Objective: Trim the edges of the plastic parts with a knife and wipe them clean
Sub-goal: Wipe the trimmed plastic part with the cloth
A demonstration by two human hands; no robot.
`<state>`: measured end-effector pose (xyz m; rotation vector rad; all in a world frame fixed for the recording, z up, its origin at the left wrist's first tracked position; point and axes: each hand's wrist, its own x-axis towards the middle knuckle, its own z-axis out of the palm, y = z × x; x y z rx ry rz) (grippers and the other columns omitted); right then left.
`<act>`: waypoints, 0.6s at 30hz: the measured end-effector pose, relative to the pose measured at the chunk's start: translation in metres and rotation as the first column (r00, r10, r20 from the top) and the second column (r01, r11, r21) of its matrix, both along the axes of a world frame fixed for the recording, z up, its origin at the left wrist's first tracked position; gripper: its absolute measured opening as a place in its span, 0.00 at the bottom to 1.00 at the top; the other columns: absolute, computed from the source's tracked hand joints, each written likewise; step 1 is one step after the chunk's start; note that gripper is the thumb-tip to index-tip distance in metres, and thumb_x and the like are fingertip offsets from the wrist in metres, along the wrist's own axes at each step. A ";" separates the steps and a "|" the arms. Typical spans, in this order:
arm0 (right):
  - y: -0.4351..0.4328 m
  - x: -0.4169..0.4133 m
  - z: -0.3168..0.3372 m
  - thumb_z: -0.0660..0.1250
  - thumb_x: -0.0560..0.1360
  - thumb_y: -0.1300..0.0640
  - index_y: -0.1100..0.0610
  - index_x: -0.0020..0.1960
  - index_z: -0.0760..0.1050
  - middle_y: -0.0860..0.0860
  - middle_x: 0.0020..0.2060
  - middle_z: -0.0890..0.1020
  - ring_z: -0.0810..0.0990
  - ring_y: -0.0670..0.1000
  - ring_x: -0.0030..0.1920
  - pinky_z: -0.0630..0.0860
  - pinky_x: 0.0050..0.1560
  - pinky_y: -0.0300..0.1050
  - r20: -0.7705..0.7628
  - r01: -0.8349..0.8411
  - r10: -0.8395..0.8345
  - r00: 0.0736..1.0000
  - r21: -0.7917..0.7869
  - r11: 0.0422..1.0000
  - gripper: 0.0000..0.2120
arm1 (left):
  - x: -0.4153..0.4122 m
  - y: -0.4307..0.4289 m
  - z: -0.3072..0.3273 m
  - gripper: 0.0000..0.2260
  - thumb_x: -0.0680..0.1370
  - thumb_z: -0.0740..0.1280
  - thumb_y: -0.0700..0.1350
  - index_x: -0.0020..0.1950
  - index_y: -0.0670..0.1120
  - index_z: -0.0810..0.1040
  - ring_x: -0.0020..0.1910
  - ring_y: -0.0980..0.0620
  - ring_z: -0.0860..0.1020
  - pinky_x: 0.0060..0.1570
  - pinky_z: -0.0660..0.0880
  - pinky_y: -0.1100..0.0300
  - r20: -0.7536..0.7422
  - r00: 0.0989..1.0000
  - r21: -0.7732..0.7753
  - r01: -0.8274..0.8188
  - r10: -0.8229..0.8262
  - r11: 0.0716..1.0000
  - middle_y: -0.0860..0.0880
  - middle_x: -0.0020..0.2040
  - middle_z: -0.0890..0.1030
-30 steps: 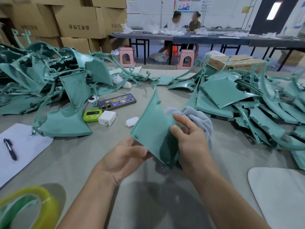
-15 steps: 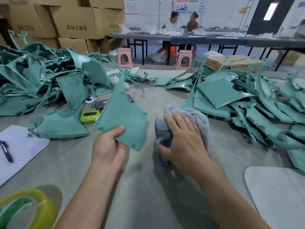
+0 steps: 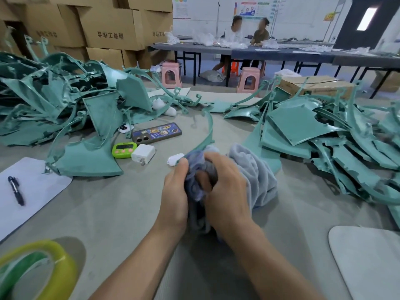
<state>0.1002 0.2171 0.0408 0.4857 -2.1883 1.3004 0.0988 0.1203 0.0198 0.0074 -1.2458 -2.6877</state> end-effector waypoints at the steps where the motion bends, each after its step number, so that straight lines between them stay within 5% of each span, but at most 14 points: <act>1: 0.001 -0.007 0.001 0.67 0.74 0.65 0.48 0.41 0.71 0.43 0.37 0.76 0.73 0.45 0.40 0.71 0.42 0.44 -0.017 0.065 -0.065 0.998 -0.001 0.998 0.13 | -0.001 0.000 -0.001 0.22 0.78 0.63 0.54 0.60 0.39 0.83 0.60 0.39 0.81 0.61 0.77 0.49 -0.023 0.999 -0.049 -0.029 0.028 0.998 0.34 0.59 0.82; 4: 0.012 -0.024 -0.001 0.65 0.77 0.58 0.50 0.40 0.71 0.45 0.34 0.78 0.74 0.48 0.38 0.71 0.41 0.49 0.155 0.174 -0.168 0.973 -0.024 0.984 0.08 | -0.001 0.003 -0.003 0.21 0.79 0.64 0.57 0.56 0.41 0.84 0.49 0.39 0.82 0.50 0.78 0.43 -0.083 0.994 -0.252 -0.091 0.072 0.963 0.37 0.52 0.85; 7: 0.017 -0.014 -0.005 0.67 0.76 0.53 0.49 0.42 0.70 0.45 0.34 0.77 0.75 0.46 0.37 0.70 0.38 0.40 0.211 0.060 -0.056 0.976 -0.009 0.998 0.07 | -0.002 0.006 -0.006 0.26 0.76 0.65 0.63 0.51 0.40 0.82 0.42 0.38 0.79 0.45 0.75 0.40 -0.077 0.990 -0.407 -0.141 0.120 0.902 0.38 0.45 0.83; 11: 0.007 0.012 -0.007 0.70 0.71 0.60 0.49 0.41 0.76 0.41 0.39 0.80 0.77 0.41 0.43 0.70 0.42 0.32 0.003 -0.054 0.054 0.999 0.167 0.984 0.07 | -0.006 0.002 -0.007 0.22 0.74 0.65 0.63 0.39 0.44 0.80 0.39 0.46 0.78 0.42 0.76 0.50 -0.033 0.989 -0.385 -0.147 0.146 0.911 0.44 0.38 0.80; 15: 0.013 0.002 -0.005 0.68 0.72 0.60 0.51 0.40 0.80 0.42 0.38 0.82 0.78 0.42 0.43 0.73 0.45 0.36 0.072 -0.128 0.116 0.991 0.187 0.974 0.05 | -0.008 -0.003 -0.003 0.23 0.70 0.65 0.64 0.36 0.43 0.79 0.33 0.46 0.76 0.30 0.73 0.57 0.068 0.975 -0.333 -0.177 0.211 0.926 0.43 0.33 0.78; 18: 0.021 -0.007 -0.006 0.68 0.72 0.56 0.51 0.38 0.79 0.44 0.31 0.80 0.77 0.42 0.37 0.67 0.36 0.28 0.172 -0.042 -0.010 0.985 0.296 0.954 0.04 | -0.013 -0.007 0.002 0.22 0.71 0.66 0.61 0.42 0.42 0.85 0.40 0.44 0.82 0.42 0.81 0.45 0.044 0.949 -0.250 -0.292 0.312 0.923 0.39 0.42 0.85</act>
